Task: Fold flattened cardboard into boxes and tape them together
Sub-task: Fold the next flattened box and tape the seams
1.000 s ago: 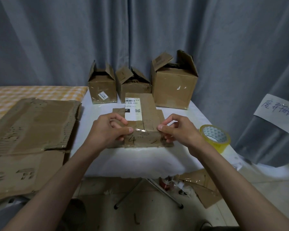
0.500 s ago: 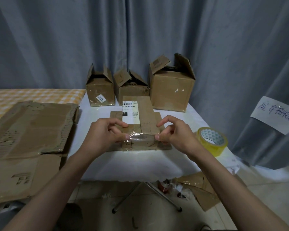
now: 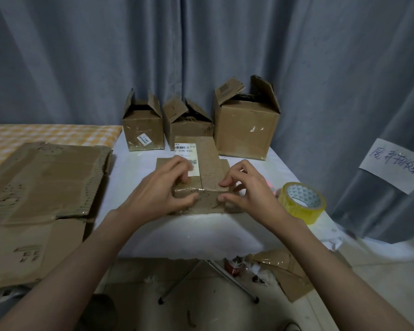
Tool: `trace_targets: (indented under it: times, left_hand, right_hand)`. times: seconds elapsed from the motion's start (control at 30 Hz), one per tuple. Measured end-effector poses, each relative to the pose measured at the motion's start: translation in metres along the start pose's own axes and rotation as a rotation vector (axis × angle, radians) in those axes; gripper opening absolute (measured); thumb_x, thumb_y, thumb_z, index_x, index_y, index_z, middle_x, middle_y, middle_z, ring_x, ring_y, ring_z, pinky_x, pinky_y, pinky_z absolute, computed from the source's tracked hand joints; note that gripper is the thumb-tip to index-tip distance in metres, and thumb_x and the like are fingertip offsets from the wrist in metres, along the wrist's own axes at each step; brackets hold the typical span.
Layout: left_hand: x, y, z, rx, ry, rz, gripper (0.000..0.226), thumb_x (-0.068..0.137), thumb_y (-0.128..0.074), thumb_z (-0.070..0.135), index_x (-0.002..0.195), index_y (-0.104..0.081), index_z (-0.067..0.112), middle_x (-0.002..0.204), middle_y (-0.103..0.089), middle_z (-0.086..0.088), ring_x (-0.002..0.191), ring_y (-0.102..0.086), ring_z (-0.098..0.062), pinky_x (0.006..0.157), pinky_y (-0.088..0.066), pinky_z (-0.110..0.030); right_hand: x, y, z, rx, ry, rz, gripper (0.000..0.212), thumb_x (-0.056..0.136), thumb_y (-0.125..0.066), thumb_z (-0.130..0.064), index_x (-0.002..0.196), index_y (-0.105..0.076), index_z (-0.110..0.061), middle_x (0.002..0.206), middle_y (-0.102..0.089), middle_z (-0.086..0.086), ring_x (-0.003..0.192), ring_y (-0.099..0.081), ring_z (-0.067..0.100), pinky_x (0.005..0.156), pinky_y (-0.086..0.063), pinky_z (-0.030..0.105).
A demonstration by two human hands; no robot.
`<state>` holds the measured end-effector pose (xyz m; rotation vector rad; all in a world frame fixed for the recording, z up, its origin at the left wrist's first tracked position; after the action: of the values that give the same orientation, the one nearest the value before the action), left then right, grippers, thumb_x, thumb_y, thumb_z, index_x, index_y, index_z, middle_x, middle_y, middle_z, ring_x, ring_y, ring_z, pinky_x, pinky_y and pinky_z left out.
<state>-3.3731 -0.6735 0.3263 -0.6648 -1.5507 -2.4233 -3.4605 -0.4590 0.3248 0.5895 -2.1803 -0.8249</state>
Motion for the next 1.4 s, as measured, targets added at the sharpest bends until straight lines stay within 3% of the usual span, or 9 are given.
trace_targets:
  times: [0.17, 0.4, 0.6, 0.77, 0.87, 0.97, 1.13, 1.3, 1.4]
  left_hand:
    - [0.011, -0.025, 0.007, -0.023, -0.119, -0.08, 0.06, 0.092, -0.054, 0.052, 0.147, -0.043, 0.03, 0.153, -0.04, 0.011, 0.145, -0.03, -0.008, 0.12, -0.024, -0.037]
    - [0.012, -0.035, 0.007, 0.016, -0.155, 0.019, 0.044, 0.099, -0.048, 0.04, 0.138, -0.056, 0.021, 0.143, -0.052, 0.005, 0.14, -0.04, -0.015, 0.117, -0.031, -0.039]
    - [0.01, -0.029, 0.021, 0.048, -0.142, 0.032, 0.045, 0.098, -0.05, 0.038, 0.136, -0.056, 0.017, 0.141, -0.053, 0.001, 0.138, -0.044, -0.017, 0.116, -0.033, -0.041]
    - [0.009, -0.013, 0.03, 0.081, -0.231, 0.009, 0.054, 0.097, -0.046, 0.051, 0.142, -0.051, 0.022, 0.148, -0.045, 0.009, 0.142, -0.033, -0.005, 0.12, -0.014, -0.022]
    - [-0.002, -0.021, 0.037, 0.115, -0.234, -0.015, 0.05, 0.1, -0.044, 0.041, 0.145, -0.048, 0.018, 0.15, -0.044, 0.005, 0.142, -0.036, -0.009, 0.12, -0.021, -0.028]
    - [-0.006, -0.038, 0.046, 0.14, -0.174, 0.01, 0.043, 0.102, -0.043, 0.025, 0.143, -0.05, 0.011, 0.15, -0.046, -0.003, 0.14, -0.041, -0.016, 0.119, -0.025, -0.033]
    - [0.008, -0.027, 0.032, -0.028, -0.084, -0.058, 0.049, 0.104, -0.029, 0.04, 0.149, -0.041, 0.026, 0.156, -0.036, 0.01, 0.142, -0.028, 0.0, 0.117, -0.01, -0.014]
    - [0.032, 0.009, -0.034, 0.061, 0.375, 0.085, 0.056, 0.105, -0.028, 0.045, 0.154, -0.03, 0.016, 0.164, -0.018, -0.005, 0.151, -0.012, -0.02, 0.12, -0.006, -0.034]
    - [0.035, 0.007, -0.057, 0.016, 0.553, -0.03, 0.064, 0.104, -0.031, 0.048, 0.155, -0.022, 0.01, 0.163, -0.017, -0.009, 0.149, -0.017, -0.027, 0.12, -0.015, -0.037]
  right_hand:
    - [0.006, -0.002, -0.001, 0.031, -0.002, 0.027, 0.029, 0.07, -0.089, -0.016, 0.088, -0.069, -0.008, 0.094, -0.055, 0.005, 0.081, -0.059, 0.017, 0.079, -0.054, 0.037]
    - [0.009, 0.002, 0.003, 0.163, -0.074, 0.037, 0.037, 0.067, -0.091, -0.009, 0.094, -0.066, -0.004, 0.094, -0.061, 0.008, 0.084, -0.061, 0.02, 0.068, -0.056, 0.022]
    - [0.002, 0.001, 0.001, 0.147, -0.004, 0.109, 0.019, 0.072, -0.085, 0.0, 0.077, -0.066, 0.004, 0.089, -0.063, 0.01, 0.092, -0.066, 0.026, 0.075, -0.056, 0.047]
    - [0.006, 0.018, 0.016, 0.342, 0.021, 0.131, 0.015, 0.074, -0.081, 0.006, 0.079, -0.066, 0.005, 0.092, -0.069, 0.016, 0.102, -0.071, 0.013, 0.088, -0.057, 0.029]
    - [0.009, 0.019, 0.028, 0.4, -0.016, 0.046, 0.014, 0.074, -0.079, 0.01, 0.077, -0.067, 0.005, 0.091, -0.071, 0.013, 0.103, -0.071, 0.014, 0.094, -0.055, 0.03]
    - [0.008, 0.013, 0.035, 0.399, -0.11, 0.012, 0.017, 0.075, -0.077, 0.013, 0.077, -0.07, -0.004, 0.096, -0.074, 0.008, 0.103, -0.071, 0.012, 0.094, -0.056, 0.032]
    - [0.008, 0.008, 0.023, 0.315, -0.191, 0.05, 0.029, 0.086, -0.064, 0.008, 0.097, -0.074, -0.017, 0.111, -0.071, -0.004, 0.098, -0.069, 0.01, 0.086, -0.055, 0.025]
    - [0.002, -0.008, 0.005, 0.155, -0.527, 0.312, 0.029, 0.094, -0.057, -0.04, 0.108, -0.052, -0.015, 0.081, -0.066, 0.007, 0.073, -0.06, 0.015, 0.064, -0.038, 0.011]
    - [-0.001, -0.023, -0.003, 0.233, -0.61, 0.216, 0.042, 0.096, -0.053, -0.05, 0.111, -0.041, -0.013, 0.077, -0.064, 0.01, 0.071, -0.063, 0.027, 0.072, -0.053, 0.037]
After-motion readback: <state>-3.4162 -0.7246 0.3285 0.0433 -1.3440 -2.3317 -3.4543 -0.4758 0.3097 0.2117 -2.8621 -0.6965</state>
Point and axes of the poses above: each hand's wrist, its own x-axis towards the middle knuckle, its own y-axis out of the back of the hand, z = x × y, the point moved 2 cm from there along x, towards the middle knuckle
